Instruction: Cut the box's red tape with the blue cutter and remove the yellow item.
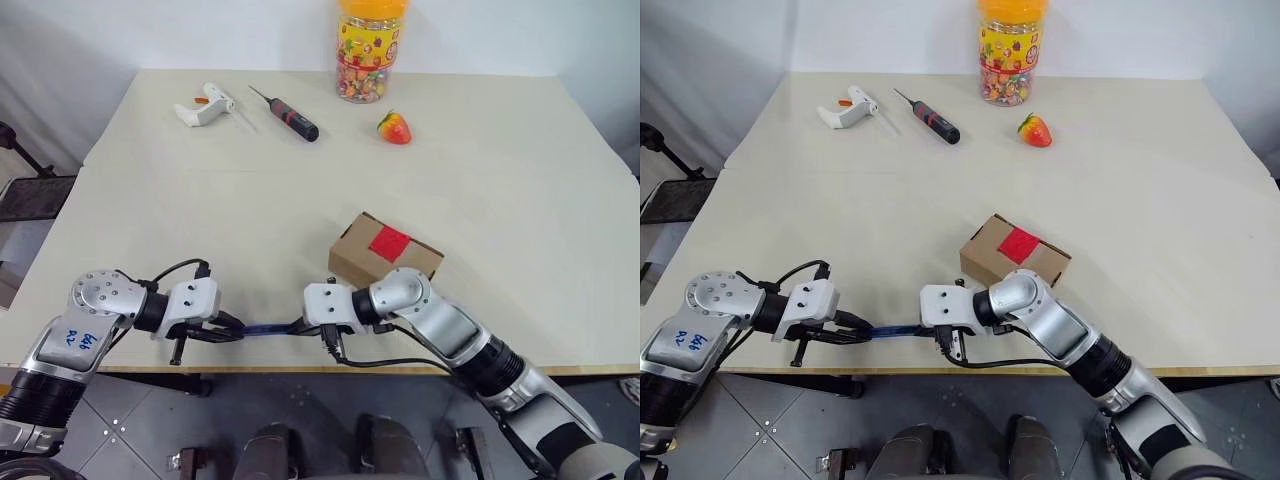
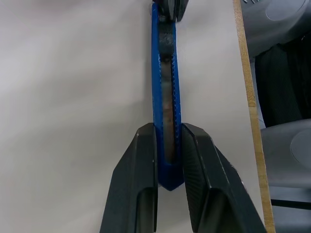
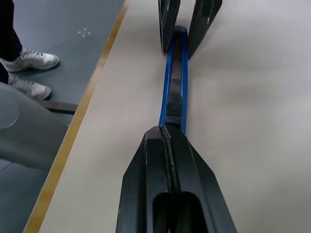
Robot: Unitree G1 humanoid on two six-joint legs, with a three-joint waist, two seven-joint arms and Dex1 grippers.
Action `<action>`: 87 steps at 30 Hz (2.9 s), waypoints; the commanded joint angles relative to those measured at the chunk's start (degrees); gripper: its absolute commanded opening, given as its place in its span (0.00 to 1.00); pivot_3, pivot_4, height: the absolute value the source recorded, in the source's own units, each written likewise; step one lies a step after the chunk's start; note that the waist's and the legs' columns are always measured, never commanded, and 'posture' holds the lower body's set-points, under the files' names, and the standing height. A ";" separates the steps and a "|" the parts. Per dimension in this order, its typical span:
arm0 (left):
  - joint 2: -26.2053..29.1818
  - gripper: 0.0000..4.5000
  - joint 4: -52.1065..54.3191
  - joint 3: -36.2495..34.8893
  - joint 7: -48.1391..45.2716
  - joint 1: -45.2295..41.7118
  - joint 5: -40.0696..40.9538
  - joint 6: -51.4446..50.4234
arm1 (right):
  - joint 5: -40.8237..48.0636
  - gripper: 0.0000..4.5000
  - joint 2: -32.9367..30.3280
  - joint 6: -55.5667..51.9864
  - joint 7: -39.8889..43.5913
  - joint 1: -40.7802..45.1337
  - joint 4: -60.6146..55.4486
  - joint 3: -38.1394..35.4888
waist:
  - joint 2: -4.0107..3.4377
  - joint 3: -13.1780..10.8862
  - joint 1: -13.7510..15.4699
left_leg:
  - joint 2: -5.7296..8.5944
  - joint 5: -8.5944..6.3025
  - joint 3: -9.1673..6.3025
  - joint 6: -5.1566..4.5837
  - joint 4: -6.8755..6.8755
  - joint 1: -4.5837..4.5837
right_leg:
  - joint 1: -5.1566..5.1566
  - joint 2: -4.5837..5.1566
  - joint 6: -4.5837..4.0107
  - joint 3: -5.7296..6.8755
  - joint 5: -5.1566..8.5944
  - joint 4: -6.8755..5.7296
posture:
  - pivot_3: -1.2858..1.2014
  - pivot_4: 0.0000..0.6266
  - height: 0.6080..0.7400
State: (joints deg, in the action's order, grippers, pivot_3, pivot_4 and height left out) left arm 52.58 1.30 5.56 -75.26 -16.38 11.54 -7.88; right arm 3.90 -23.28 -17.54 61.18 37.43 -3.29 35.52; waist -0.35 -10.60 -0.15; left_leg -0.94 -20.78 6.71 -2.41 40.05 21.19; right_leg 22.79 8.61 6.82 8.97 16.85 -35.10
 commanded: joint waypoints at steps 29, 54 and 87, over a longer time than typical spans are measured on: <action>-8.74 0.08 1.77 -10.00 9.53 5.81 5.27 5.00 | 17.67 0.13 -4.53 -39.81 2.73 5.42 -20.86 -18.44 | -0.05 0.00 0.29 | 0.02 0.00 -0.34 -0.01 0.15 0.17 | 0.00 0.04 -0.01 -0.02 -0.01 -0.08 | 0.52 0.24 1.00; -27.38 0.08 -5.58 -10.29 27.11 -1.09 -0.13 33.69 | 29.71 0.99 -4.92 -66.41 -10.83 32.96 6.45 -27.93 | 0.04 0.03 -0.49 | 0.03 0.00 -0.27 -0.01 0.02 0.15 | 0.00 0.03 -0.01 0.07 -0.02 -0.05 | 0.52 0.24 1.00; -27.94 0.08 -8.31 -7.89 30.92 -2.12 -0.50 36.89 | 28.03 0.04 -4.62 -60.04 -3.88 36.82 13.29 -15.33 | 0.04 0.03 -1.38 | 0.04 0.00 -0.41 -0.01 0.00 0.26 | 0.00 0.03 0.00 0.20 -0.02 0.01 | 0.52 0.24 1.00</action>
State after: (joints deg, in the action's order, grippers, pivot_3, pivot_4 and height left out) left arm 24.68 -7.68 -1.47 -45.77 -17.53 10.66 27.70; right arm 32.79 -26.50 -78.37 56.38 73.21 11.55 18.74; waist -0.31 -10.57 -1.53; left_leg -0.90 -20.78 6.30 -2.42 40.04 21.45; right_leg 22.80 8.64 6.82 9.17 16.83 -35.08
